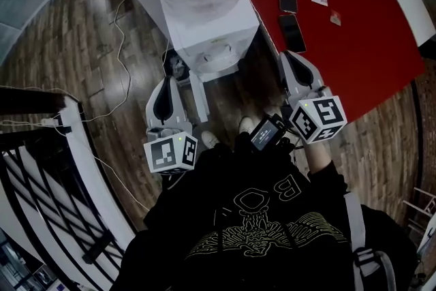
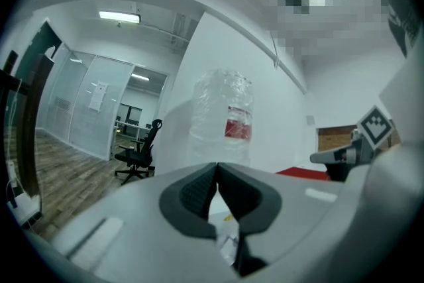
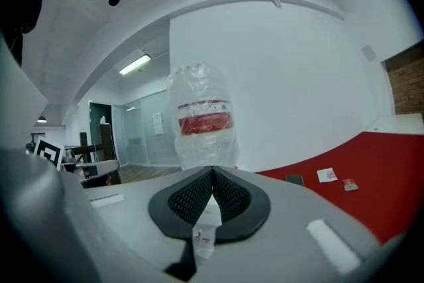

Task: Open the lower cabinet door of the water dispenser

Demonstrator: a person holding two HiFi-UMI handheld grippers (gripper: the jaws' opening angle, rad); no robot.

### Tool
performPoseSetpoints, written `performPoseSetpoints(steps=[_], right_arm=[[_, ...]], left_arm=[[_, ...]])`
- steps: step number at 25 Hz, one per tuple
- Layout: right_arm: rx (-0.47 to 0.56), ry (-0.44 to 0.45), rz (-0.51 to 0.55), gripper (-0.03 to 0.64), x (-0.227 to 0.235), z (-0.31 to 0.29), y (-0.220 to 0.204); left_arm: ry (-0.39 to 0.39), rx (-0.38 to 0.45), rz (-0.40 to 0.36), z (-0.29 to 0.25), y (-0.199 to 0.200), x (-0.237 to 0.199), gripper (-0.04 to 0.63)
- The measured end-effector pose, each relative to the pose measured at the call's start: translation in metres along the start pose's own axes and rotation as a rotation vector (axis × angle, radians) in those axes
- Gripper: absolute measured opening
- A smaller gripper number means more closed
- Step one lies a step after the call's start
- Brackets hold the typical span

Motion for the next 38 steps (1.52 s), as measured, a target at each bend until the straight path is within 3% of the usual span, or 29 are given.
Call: performPoseSetpoints(steps=[9, 16, 19, 24, 30, 38], right_arm=[[0.051, -0.033, 0.093, -0.006, -0.002, -0.006, 0.019], [0.1, -0.064, 0.314, -0.006, -0.028, -0.005, 0.036], [0.175, -0.045, 0.369, -0.006, -0.041, -0.004, 0.046], [0.211, -0.028, 0.361, -0.006, -0.05, 0.0, 0.051], [0.217, 0.008, 0.324, -0.006, -0.058, 0.001, 0.052], [0.178, -0.032, 0.282, -0.007, -0.047, -0.002, 0.049]], left_arm=[[0.002, 0.039, -0.043, -0.009, 0.021, -0.001, 0.007], [-0.006, 0.032, -0.059, -0.009, 0.024, 0.006, 0.007], [-0.011, 0.029, -0.044, -0.009, 0.026, 0.009, 0.007], [-0.028, 0.056, -0.037, -0.006, 0.037, 0.015, 0.006], [-0.039, 0.024, -0.092, -0.007, 0.038, 0.025, 0.006], [-0.06, 0.037, -0.142, -0.012, 0.038, 0.038, 0.006]])
Point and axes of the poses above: the fingertips, and each gripper's own axes: z backward along the fingers, x to its right, y out of its top, the point moved 3 cm from there along z, backward along the fingers, and after that the axes turned 5 degrees about y, right-handed, at the moved point
